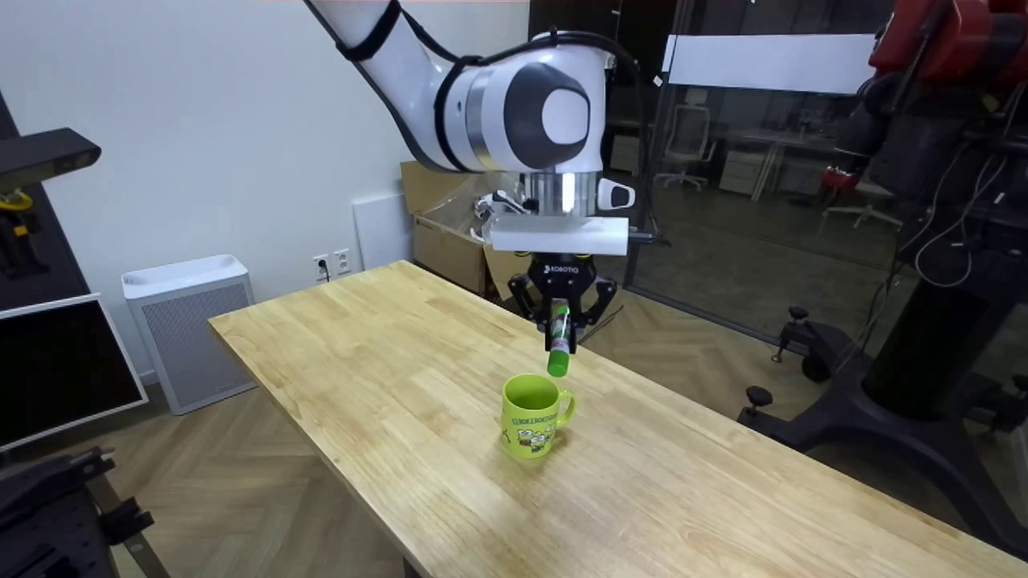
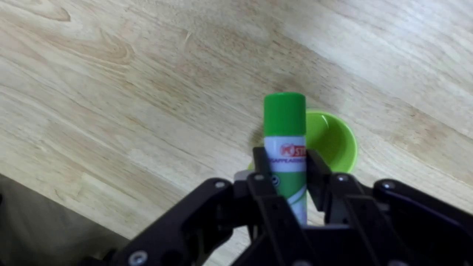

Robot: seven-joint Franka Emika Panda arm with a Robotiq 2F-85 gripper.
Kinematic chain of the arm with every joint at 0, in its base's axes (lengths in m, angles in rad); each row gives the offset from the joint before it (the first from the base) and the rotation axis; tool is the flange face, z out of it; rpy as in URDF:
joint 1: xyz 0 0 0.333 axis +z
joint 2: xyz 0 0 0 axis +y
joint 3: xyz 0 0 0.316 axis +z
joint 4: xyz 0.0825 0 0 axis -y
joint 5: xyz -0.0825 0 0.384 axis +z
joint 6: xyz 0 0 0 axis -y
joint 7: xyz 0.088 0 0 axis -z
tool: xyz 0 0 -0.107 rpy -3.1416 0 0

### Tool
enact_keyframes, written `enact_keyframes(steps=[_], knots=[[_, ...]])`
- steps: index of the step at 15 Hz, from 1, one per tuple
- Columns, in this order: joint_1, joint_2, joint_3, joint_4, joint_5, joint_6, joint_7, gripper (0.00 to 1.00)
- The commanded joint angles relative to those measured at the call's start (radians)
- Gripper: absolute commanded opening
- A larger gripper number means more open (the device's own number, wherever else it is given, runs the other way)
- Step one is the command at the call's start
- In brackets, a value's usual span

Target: Put the paper glue in the mug

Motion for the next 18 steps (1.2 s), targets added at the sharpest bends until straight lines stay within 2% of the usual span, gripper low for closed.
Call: enact_keyframes(steps=[1, 6, 9, 14, 18], knots=[[-0.012, 0.060, 0.014, 0.022, 0.015, 0.148, 0.028, 0.07], [-0.036, 0.115, 0.078, 0.015, 0.091, 0.256, -0.011, 0.07], [-0.021, 0.092, 0.088, -0.035, 0.085, 0.307, 0.008, 0.07], [-0.042, 0.097, 0.119, -0.064, 0.106, 0.363, -0.006, 0.07], [-0.053, 0.080, 0.129, -0.140, 0.129, 0.417, 0.005, 0.07]])
